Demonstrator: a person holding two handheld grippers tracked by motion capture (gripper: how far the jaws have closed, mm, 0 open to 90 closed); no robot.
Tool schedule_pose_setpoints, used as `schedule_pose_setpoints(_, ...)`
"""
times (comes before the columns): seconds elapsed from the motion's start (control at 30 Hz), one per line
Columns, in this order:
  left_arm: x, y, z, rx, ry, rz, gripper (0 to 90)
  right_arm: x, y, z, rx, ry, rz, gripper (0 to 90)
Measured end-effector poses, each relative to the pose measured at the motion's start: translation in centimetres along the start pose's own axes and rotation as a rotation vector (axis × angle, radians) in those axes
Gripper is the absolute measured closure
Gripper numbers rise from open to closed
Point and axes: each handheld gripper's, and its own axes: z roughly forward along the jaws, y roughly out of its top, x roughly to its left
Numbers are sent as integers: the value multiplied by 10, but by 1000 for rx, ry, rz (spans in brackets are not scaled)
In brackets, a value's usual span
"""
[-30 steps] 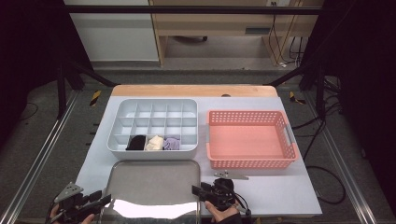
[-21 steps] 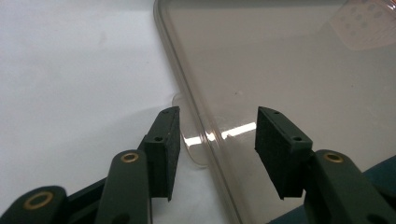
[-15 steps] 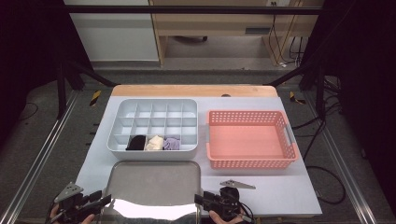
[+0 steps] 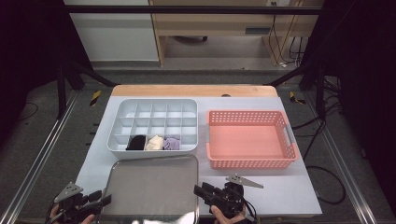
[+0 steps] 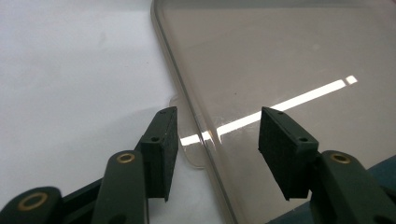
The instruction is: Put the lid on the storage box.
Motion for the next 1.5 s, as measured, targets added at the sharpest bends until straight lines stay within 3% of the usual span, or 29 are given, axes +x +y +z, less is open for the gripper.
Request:
schedule_pose_setpoints(0.27, 2, 0, 0, -5, -5, -16, 465, 9, 4, 3, -50, -24, -33, 567)
schedule_pose_setpoints(0.3, 2, 0, 0, -5, -7, -18, 465, 9, 4, 4, -37, -26, -42, 575)
schedule_pose_setpoints(0.37, 3, 0, -1, -9, -14, -26, 458, 7, 3, 12, 4, 34, 1, 612)
schedule_pose_setpoints(0.4, 3, 0, -1, -10, -17, -32, 459, 7, 0, 18, 32, 75, 7, 634)
schedule_pose_setpoints(0.43, 3, 0, 0, -10, -19, -31, 461, 10, -3, 23, 49, 80, -3, 633)
schedule_pose_setpoints(0.5, 3, 0, 0, -9, -21, -28, 459, 13, -4, 28, 69, 60, -37, 619)
schedule_pose_setpoints(0.57, 4, 0, 0, -10, -26, -31, 455, 10, -1, 26, 88, 69, -36, 625)
schedule_pose_setpoints(0.73, 5, 0, -1, -11, -41, -43, 423, 4, 1, 24, 142, 28, -64, 633)
schedule_pose_setpoints(1.1, 7, 1, 0, -8, -74, -40, 358, -4, 4, 24, 182, 35, -87, 661)
schedule_pose_setpoints(1.27, 10, 1, 1, -14, -132, -63, 284, -3, 5, 23, 202, 11, -138, 685)
schedule_pose_setpoints(1.5, 8, 2, 2, -15, -158, -44, 372, -4, 6, 24, 214, 12, -137, 687)
